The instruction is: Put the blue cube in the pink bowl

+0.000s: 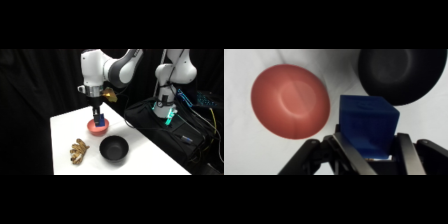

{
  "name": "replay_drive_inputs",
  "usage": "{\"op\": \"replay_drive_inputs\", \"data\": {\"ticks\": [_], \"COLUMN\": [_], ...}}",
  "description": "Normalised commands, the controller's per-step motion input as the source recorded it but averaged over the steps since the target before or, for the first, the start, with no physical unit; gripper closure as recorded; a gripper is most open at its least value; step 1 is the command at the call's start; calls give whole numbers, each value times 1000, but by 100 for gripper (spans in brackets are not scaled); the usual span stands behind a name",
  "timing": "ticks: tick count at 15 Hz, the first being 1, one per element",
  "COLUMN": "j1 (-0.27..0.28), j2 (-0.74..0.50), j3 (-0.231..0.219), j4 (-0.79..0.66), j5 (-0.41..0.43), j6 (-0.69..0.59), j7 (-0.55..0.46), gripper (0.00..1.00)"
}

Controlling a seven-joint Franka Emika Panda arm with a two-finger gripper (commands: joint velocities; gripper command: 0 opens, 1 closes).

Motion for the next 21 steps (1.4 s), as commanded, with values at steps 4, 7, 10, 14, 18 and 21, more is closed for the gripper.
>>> {"op": "replay_drive_inputs", "data": {"ticks": [4,7,10,14,18,21], "j1": [-161,-121,-96,-23,52,95], "j2": [-160,-96,67,184,203,127], "j3": [-65,-61,-45,-63,-87,-42], "j4": [-200,-129,25,21,-46,-111], "j5": [108,133,170,100,42,120], "j6": [211,167,181,343,412,344], "j7": [-184,-151,-153,14,149,103], "gripper": [67,67,67,67,67,67]}}
